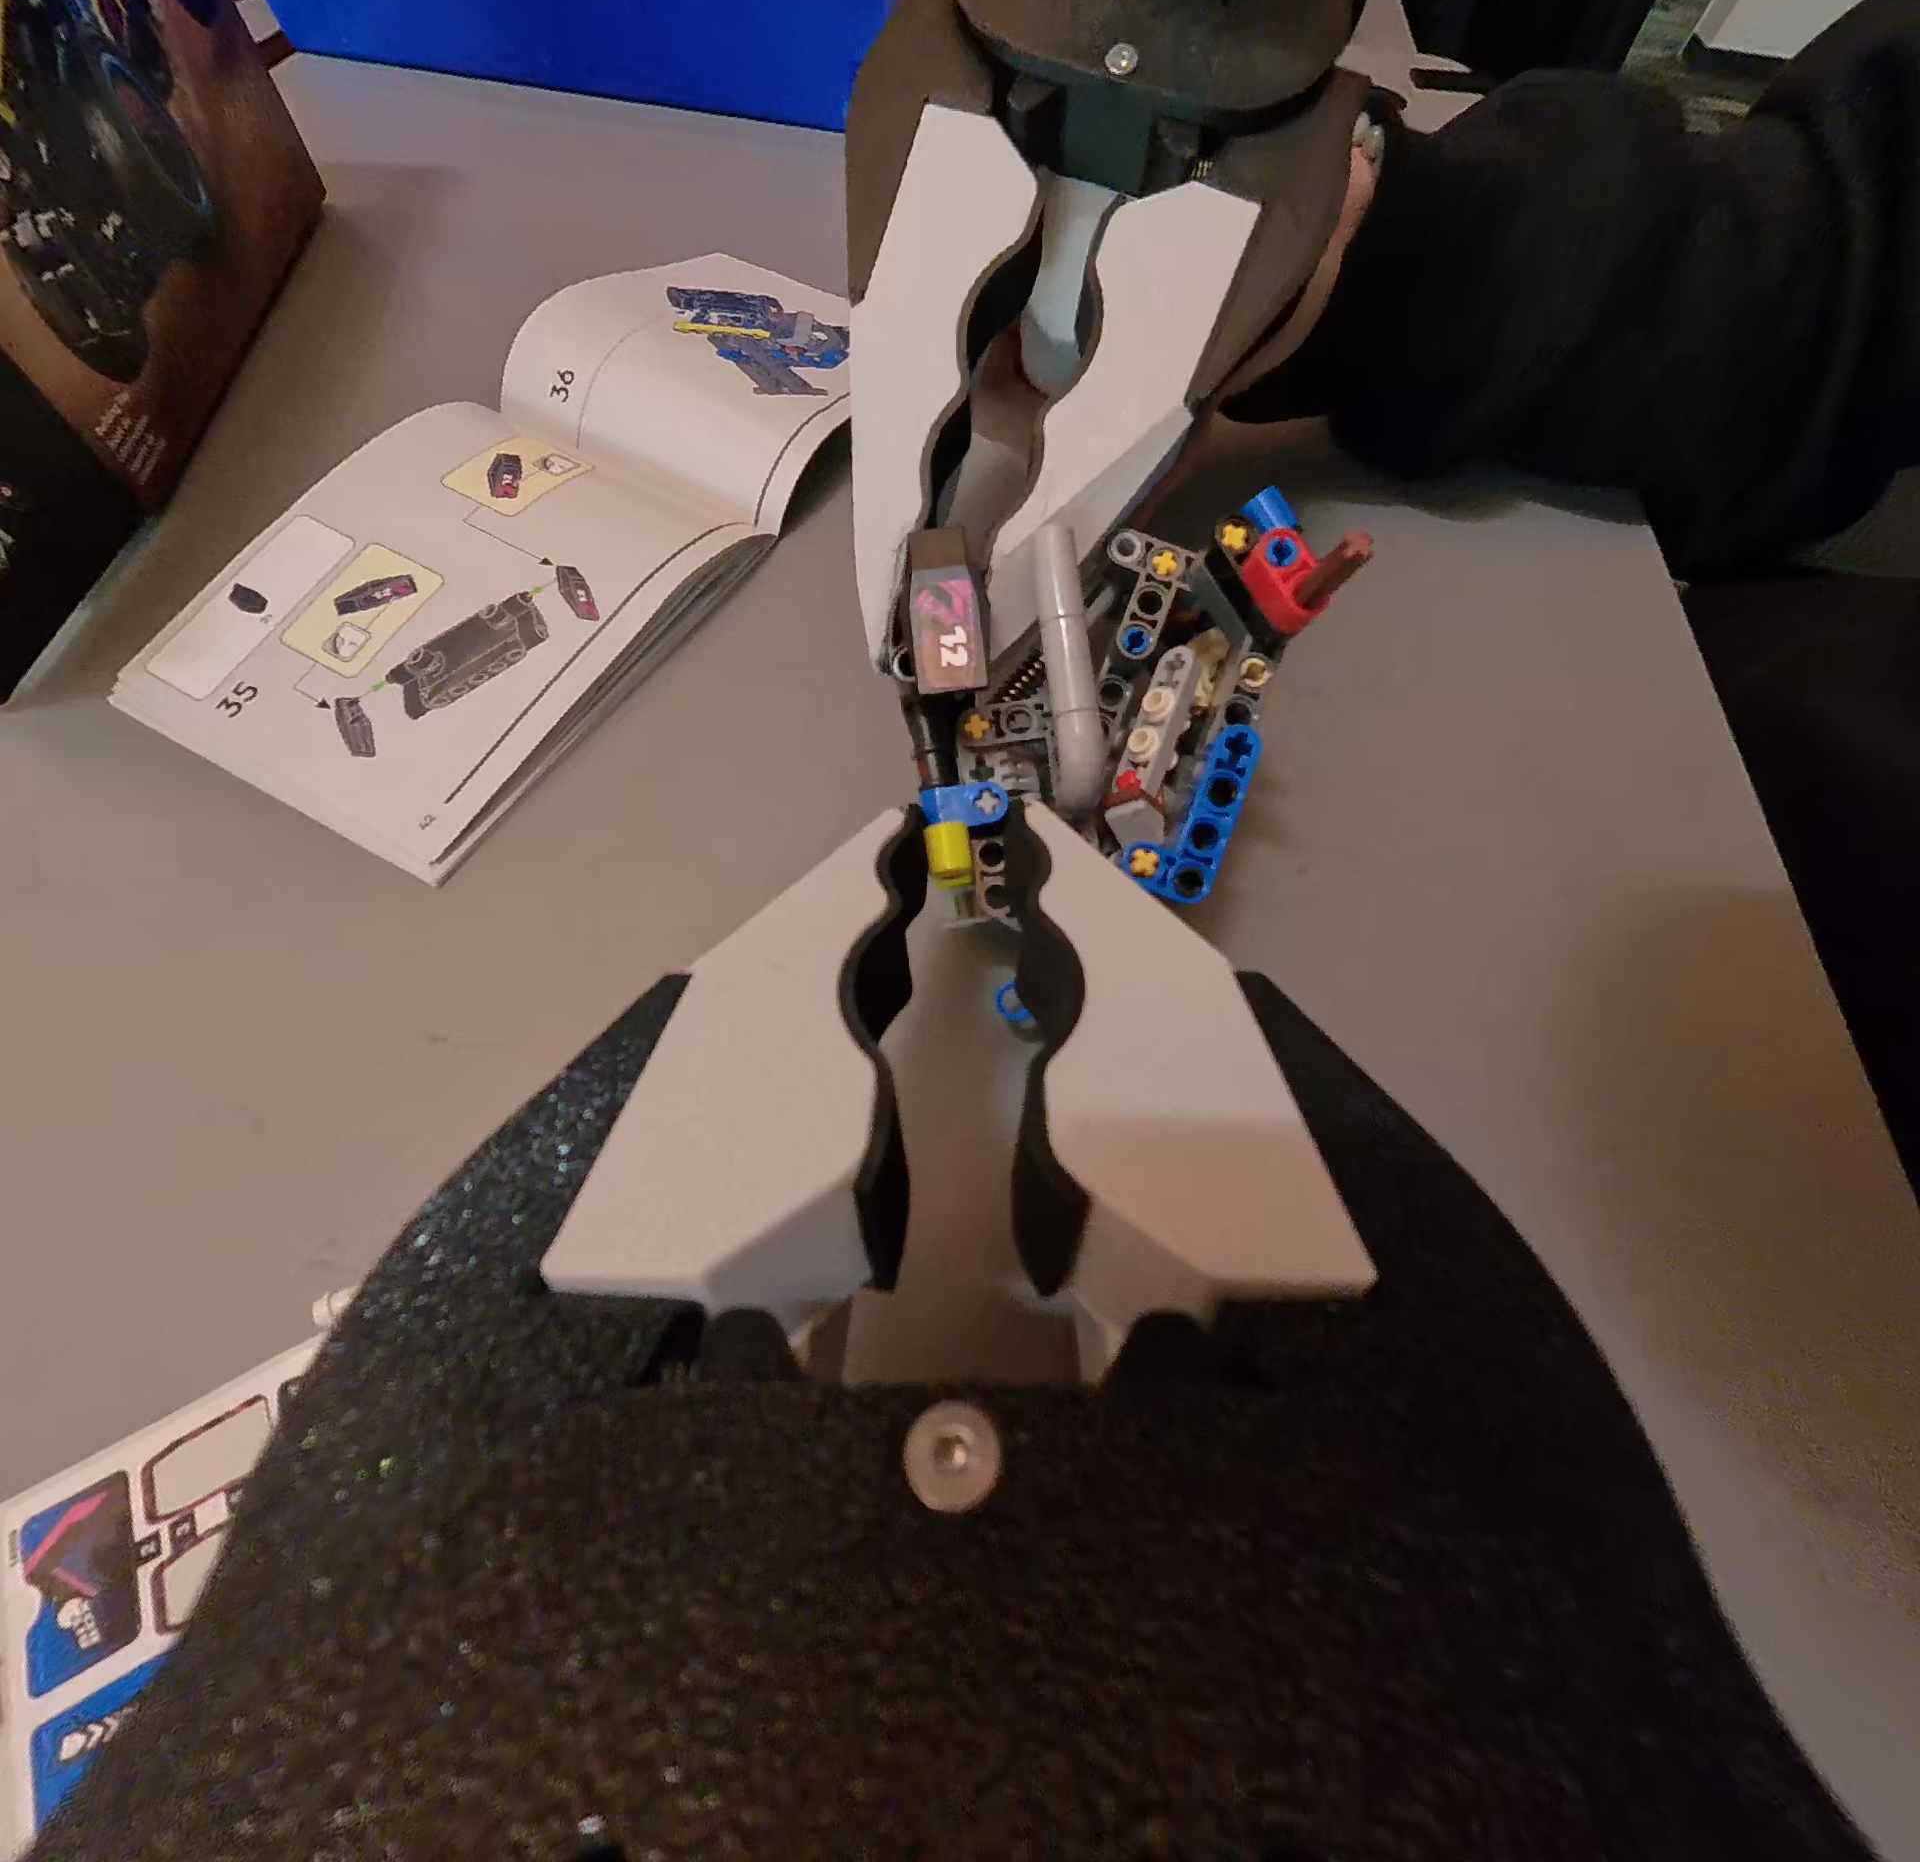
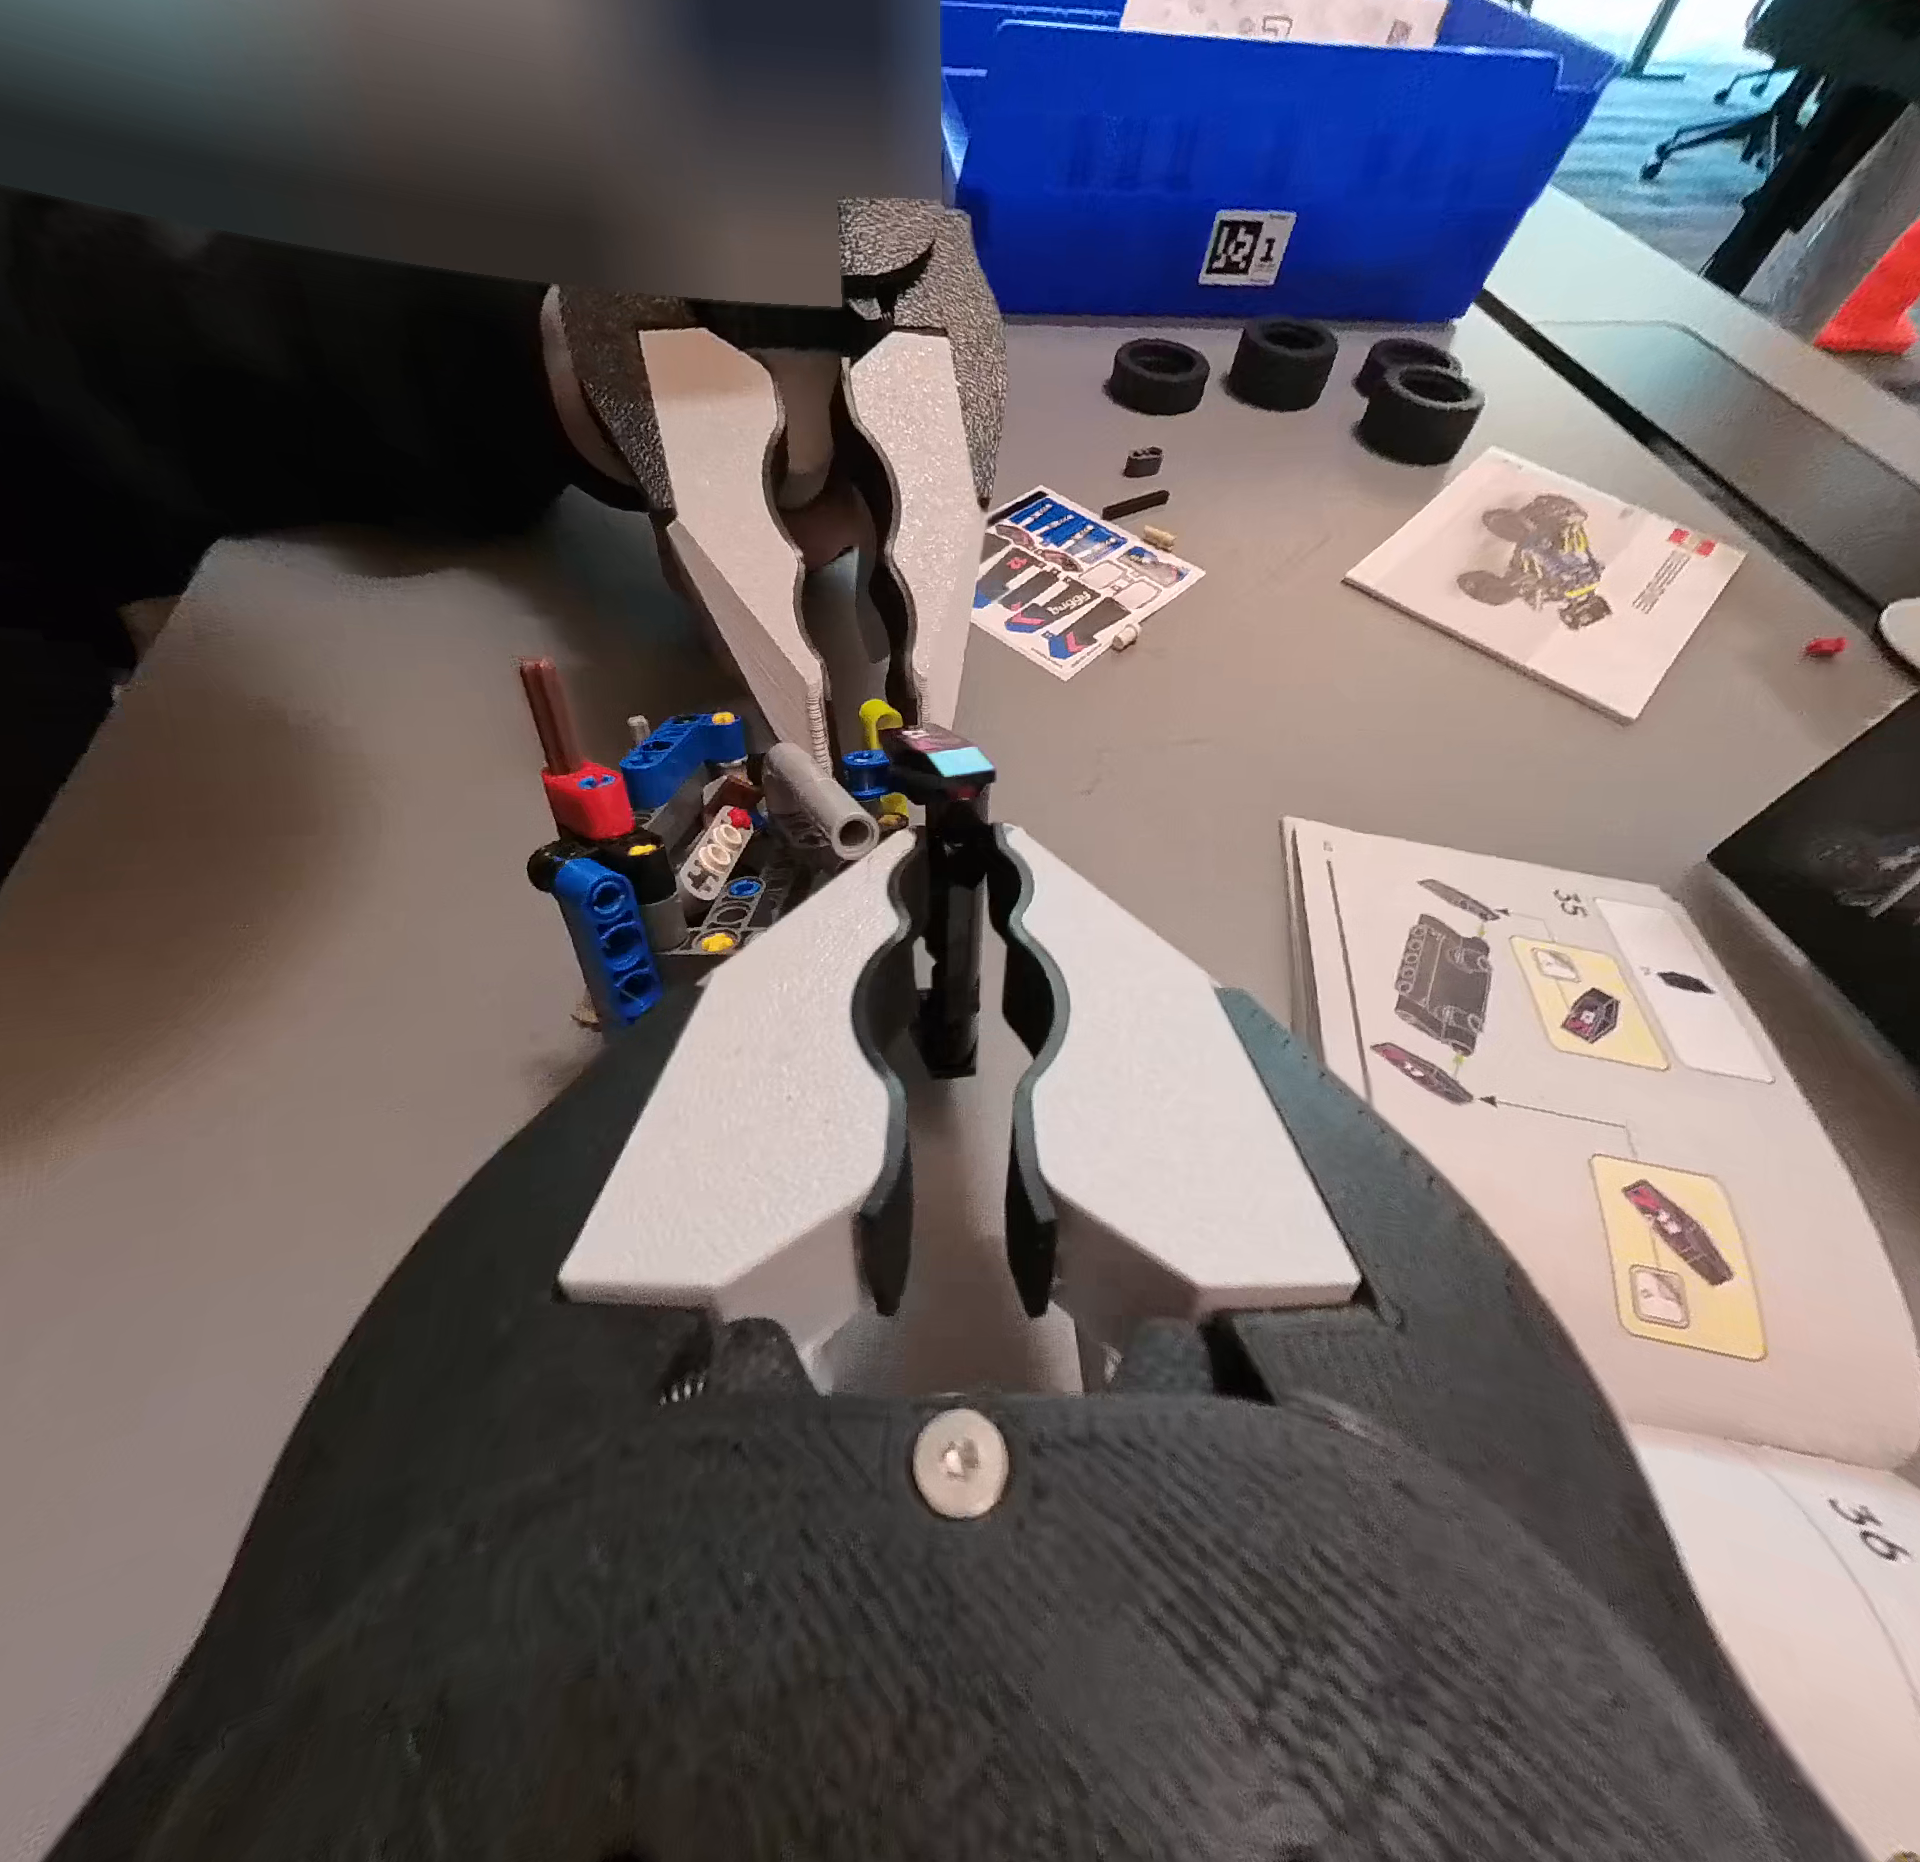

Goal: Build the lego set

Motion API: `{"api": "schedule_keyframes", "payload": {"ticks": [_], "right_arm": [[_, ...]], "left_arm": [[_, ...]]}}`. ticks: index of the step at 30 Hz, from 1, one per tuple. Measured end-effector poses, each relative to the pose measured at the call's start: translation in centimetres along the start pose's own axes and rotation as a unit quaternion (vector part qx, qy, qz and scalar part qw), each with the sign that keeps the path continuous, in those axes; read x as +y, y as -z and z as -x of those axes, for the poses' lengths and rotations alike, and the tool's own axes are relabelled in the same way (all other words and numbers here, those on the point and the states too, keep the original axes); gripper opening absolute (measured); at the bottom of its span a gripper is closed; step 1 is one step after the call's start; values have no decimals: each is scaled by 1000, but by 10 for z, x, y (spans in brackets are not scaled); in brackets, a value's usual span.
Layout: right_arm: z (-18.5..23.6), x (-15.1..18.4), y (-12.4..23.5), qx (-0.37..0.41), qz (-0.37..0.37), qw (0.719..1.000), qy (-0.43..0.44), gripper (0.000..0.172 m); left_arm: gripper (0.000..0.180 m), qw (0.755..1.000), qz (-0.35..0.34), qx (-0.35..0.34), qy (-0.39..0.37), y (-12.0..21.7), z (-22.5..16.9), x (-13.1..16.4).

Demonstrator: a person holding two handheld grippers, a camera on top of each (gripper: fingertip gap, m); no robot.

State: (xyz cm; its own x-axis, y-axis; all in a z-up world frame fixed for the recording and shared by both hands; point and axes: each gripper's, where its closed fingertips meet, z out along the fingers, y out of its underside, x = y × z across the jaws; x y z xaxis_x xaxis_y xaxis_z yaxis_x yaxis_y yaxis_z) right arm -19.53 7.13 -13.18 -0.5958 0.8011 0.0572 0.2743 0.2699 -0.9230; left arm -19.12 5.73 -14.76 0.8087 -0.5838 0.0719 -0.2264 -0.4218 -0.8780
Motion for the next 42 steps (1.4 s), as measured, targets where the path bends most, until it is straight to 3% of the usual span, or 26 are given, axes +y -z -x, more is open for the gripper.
{"api": "schedule_keyframes", "payload": {"ticks": [15, 42], "right_arm": [[2, -2, -1, 21, -9, 996, 86, 6], [8, -4, -3, 14, -14, 996, 83, 7]], "left_arm": [[12, 1000, 1, -3, -10, 1, -1, 0], [12, 1000, 2, 5, -22, 2, -4, 1]]}}
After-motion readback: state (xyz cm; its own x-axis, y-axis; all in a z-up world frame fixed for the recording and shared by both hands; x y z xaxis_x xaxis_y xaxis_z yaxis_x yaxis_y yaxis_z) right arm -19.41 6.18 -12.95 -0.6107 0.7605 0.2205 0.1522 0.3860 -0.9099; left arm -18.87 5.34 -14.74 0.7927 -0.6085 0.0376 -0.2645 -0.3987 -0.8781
